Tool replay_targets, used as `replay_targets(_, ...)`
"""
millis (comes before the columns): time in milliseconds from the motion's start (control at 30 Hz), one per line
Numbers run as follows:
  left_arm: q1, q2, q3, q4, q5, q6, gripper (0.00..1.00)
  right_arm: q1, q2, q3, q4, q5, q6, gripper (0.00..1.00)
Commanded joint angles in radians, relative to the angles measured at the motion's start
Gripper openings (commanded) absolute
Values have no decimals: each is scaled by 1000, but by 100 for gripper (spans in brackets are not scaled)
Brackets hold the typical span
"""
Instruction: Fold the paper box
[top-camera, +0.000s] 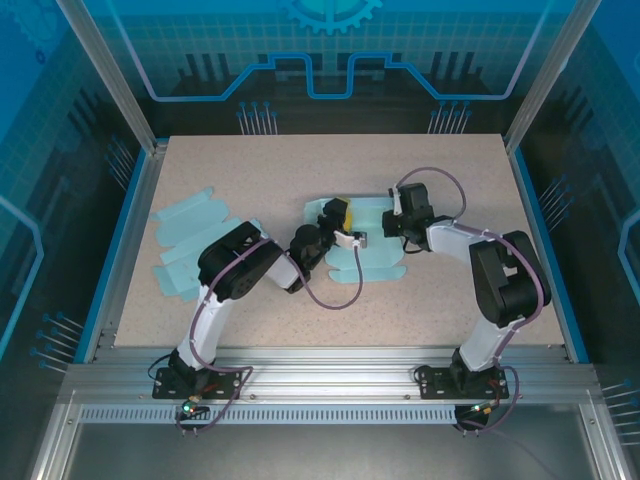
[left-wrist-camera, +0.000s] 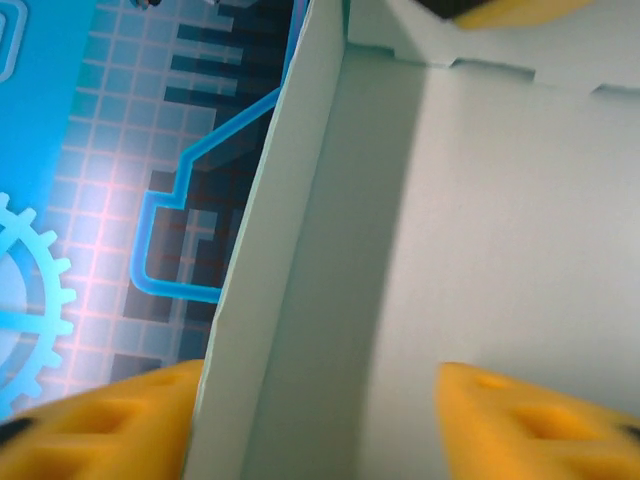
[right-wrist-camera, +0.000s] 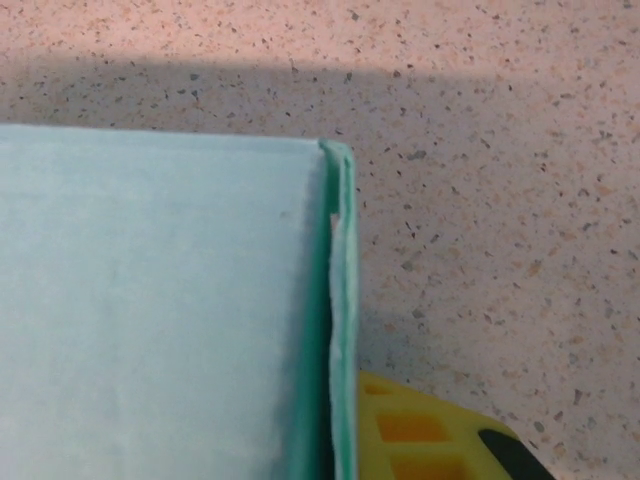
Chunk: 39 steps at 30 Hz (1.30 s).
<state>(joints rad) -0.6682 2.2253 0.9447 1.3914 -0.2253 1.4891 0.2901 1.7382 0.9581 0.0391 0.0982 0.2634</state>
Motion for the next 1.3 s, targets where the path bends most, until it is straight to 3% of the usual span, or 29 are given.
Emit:
replay_targets(0,-21,-46,3,8,-26,-68,93,19,9,39,-10,31,-32,14)
replay_targets(33,-26,-58,3,8,-33,-83,99,21,7,43,-19,40,-41,13)
replay_targets(333,-84,-196,-34,8,-121,-252,99,21,16,75,-65,31,-59,11)
replay_targets(533,-129,-341,-95,8,-263,-440,99,22,23,64,-51,44,-55,11)
replay_targets(667,-156,-437,-108,4,-425,-534,99,22,26,53,-31,64,-49,11)
replay_targets(800,-174,-527,-90,-52,-662,-656,99,32,41,61,-28,92,-50,11)
replay_targets(867,-174,-568,-83,-131,-763,-742,99,43,41,60,-23,99,-60,12)
replay_targets(933,-174,-613,-84,-271,-785,-843,99,53,40,58,-18,114,-68,12)
replay_targets(1033,-142,-710,-18,-761,-726,-1179,99,55,53,75,-34,120,-69,12)
replay_targets(1100,-31,-780,61,-1204,-521,-1571,99,56,63,88,-44,118,-71,12)
replay_targets(1133,36,-802,69,-1307,-379,-1706,99,57,65,90,-46,118,-73,12)
replay_targets(1200,168,-832,26,-1333,-114,-1866,99,58,66,93,-47,121,-74,12)
replay_targets(1267,227,-850,-33,-1274,-6,-1912,99,60,68,94,-48,122,-74,12)
